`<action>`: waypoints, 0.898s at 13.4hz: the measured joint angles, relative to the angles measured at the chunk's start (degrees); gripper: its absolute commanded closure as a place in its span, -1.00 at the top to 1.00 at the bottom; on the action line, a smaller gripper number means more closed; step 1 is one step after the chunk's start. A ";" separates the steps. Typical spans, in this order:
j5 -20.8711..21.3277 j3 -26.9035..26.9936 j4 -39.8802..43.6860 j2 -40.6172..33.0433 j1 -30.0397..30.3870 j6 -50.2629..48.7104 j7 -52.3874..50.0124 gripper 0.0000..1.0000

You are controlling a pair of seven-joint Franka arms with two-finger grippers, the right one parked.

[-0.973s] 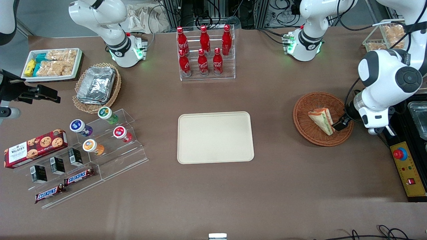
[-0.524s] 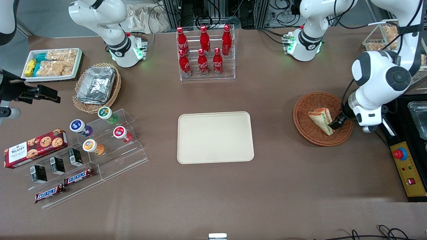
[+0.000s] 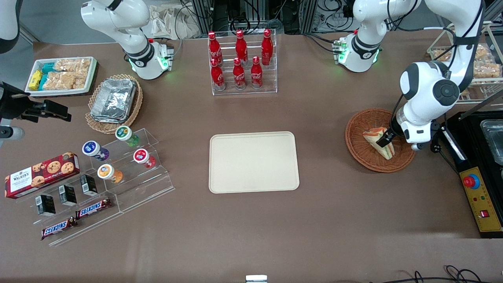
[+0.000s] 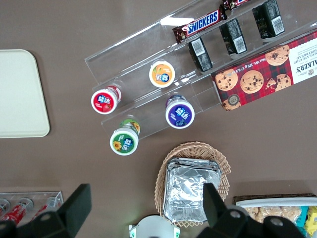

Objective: Place sandwich from basket to tray
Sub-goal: 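Lower the open left gripper over the sandwich in the wicker basket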

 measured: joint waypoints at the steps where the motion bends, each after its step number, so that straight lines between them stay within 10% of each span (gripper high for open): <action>1: 0.00 0.03 -1.18 0.10 0.01 1.80 0.46 0.97; 5: -0.03 0.05 -3.41 2.08 0.01 7.59 1.01 0.81; 8: -0.06 0.16 -3.85 5.18 0.06 10.94 1.23 -0.91; 12: -0.06 0.19 -3.77 5.53 0.13 11.38 1.39 -1.00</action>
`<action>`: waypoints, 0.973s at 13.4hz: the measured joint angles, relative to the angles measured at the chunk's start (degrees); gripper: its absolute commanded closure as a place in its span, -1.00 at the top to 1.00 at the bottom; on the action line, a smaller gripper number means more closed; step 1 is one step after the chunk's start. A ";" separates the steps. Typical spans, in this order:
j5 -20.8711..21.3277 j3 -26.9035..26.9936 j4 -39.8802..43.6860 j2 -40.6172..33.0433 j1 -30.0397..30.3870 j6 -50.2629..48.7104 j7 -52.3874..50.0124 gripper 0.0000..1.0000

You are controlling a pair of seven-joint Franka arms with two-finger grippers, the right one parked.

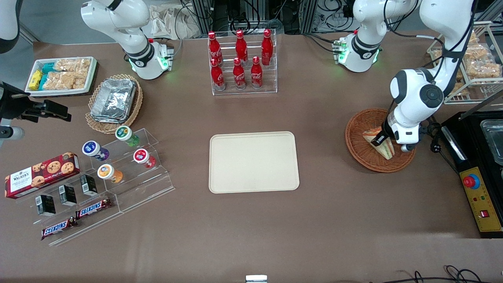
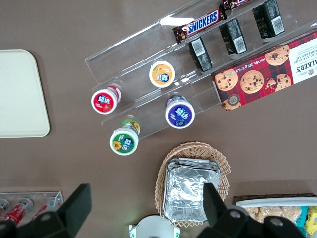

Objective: Place sandwich from basket to tray
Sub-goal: 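Lower the open left gripper over the sandwich in the wicker basket, then close the left gripper on the wrapped sandwich and lift it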

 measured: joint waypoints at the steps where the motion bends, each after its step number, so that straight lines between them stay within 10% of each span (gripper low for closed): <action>1: 0.00 0.00 0.04 -0.03 0.00 0.00 0.00 -1.00; 5: 0.00 -0.07 1.48 -1.91 -0.08 -3.93 0.03 -1.00; 13: -0.01 -6.44 26.54 -9.69 -0.55 -41.68 4.04 -1.00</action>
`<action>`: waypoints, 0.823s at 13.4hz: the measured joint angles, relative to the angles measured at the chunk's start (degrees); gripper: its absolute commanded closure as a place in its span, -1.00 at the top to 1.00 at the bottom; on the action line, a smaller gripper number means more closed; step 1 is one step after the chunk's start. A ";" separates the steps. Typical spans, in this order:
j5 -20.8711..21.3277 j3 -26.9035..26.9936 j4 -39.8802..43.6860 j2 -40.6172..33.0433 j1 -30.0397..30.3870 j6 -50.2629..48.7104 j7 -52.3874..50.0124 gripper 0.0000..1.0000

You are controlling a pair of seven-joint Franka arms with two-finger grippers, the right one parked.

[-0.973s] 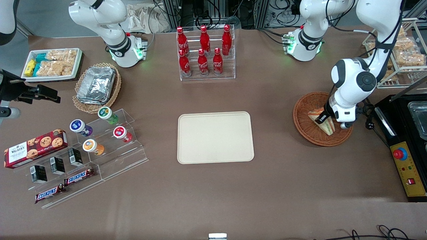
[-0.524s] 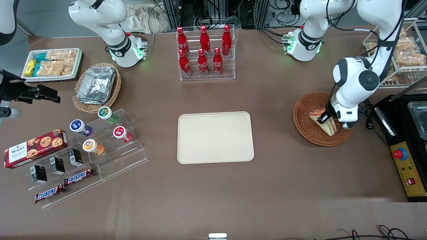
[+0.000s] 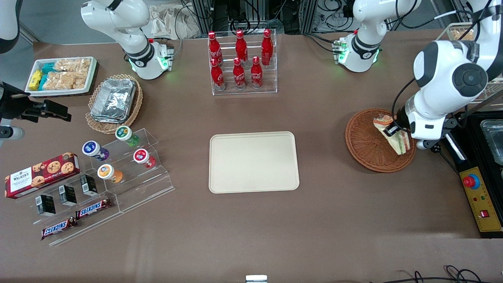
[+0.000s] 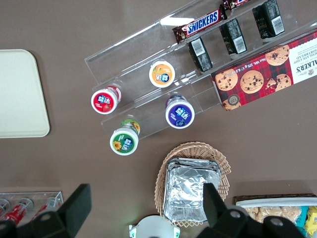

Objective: Place sandwich from basket to tray
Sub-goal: 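Close the left gripper on the wrapped sandwich and lift it, then carry the sandwich with the left gripper over the cream tray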

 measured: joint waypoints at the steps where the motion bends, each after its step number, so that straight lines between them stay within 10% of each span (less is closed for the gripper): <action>1: -0.01 -1.28 2.87 0.15 -0.07 -1.61 1.02 -1.00; 11: -1.23 -11.30 18.06 14.35 -2.52 5.25 14.70 -1.00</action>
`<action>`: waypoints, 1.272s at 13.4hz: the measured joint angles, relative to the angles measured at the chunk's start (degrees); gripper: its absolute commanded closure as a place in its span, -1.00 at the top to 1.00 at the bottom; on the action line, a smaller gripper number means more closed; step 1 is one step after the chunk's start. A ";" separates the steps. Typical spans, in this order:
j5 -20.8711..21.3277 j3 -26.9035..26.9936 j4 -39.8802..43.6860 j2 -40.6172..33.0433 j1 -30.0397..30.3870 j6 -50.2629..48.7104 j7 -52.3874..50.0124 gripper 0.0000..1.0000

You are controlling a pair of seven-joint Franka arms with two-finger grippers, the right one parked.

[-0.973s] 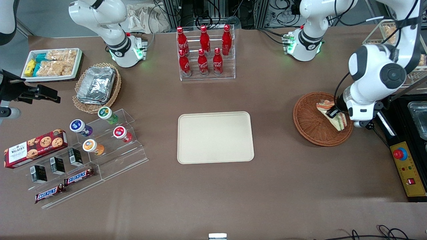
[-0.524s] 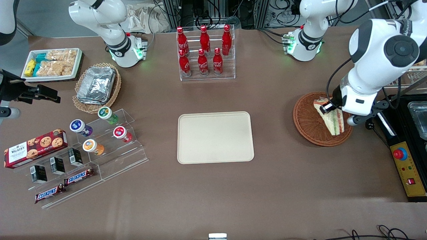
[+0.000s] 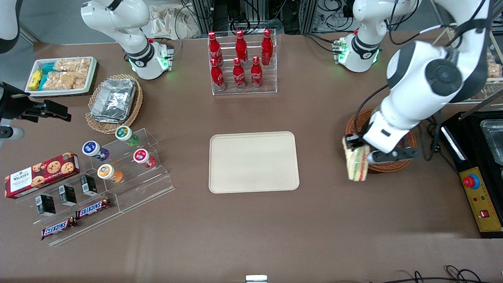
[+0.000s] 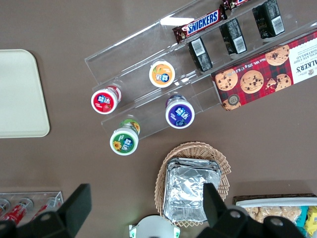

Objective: Place sandwich from basket to tray
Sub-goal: 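Carry the sandwich with the left gripper over the cream tray, then lower the sandwich onto the tray and open the left gripper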

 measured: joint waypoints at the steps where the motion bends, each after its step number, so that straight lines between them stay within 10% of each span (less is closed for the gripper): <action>1: 0.05 -0.01 -0.01 2.00 -1.57 2.63 -2.89 -1.00; 9: 21.50 -0.16 0.57 20.06 -12.04 13.02 -26.68 -1.00; 17: 22.19 -0.34 1.96 23.56 -19.01 16.23 -29.74 -1.00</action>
